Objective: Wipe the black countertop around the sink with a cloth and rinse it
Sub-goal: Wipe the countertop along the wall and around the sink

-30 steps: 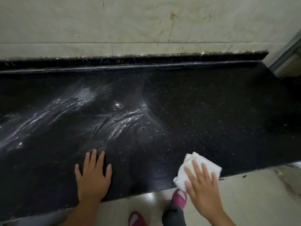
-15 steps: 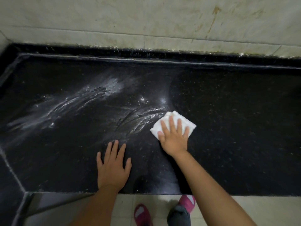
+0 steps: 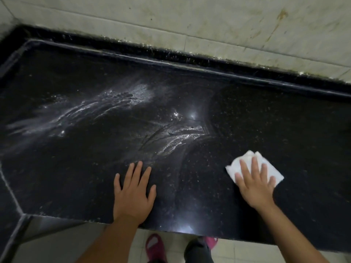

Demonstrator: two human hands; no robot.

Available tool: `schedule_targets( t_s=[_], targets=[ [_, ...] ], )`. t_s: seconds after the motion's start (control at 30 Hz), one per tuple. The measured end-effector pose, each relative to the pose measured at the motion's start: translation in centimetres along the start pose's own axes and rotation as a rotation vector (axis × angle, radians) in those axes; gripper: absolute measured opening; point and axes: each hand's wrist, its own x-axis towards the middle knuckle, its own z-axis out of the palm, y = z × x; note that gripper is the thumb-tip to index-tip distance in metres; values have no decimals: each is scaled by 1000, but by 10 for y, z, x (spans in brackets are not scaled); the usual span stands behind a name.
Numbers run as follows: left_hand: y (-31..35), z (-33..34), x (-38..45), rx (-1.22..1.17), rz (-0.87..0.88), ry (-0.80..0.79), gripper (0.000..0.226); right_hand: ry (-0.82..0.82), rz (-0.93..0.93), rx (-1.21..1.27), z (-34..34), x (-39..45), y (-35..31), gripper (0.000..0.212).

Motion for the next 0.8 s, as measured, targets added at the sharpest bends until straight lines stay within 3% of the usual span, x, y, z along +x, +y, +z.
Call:
schedule_targets(
  t_s=[0.13,0.27,0.33,0.5,0.57,0.63,0.73,0.8],
  targets=[
    [-1,4,0,2,-3,28,62,-32,-93,17,-23,63,-82,51],
    [-2,6,2,4,4,53,60,-30,-357,-60,-3,54,-152,53],
    [-2,6,1,2,9,55,60,64,-514,-129,18,25,-153,64],
    [-2,5,2,-23,-2,50,66,24,-698,-157,60,-59,-54,44],
    [-3,5,1,-16,-1,63,69,35,-608,-175,51,-65,-5,48],
    [-2,6,1,-7,-3,64,71,94,-396,-132,35,-49,23,58],
    [-2,6,0,-19,-5,36,70,56,-24,22,2,0,10,54],
    [-3,6,0,-34,-10,12,69,37,73,10,-15,39,-26,50]
  ],
)
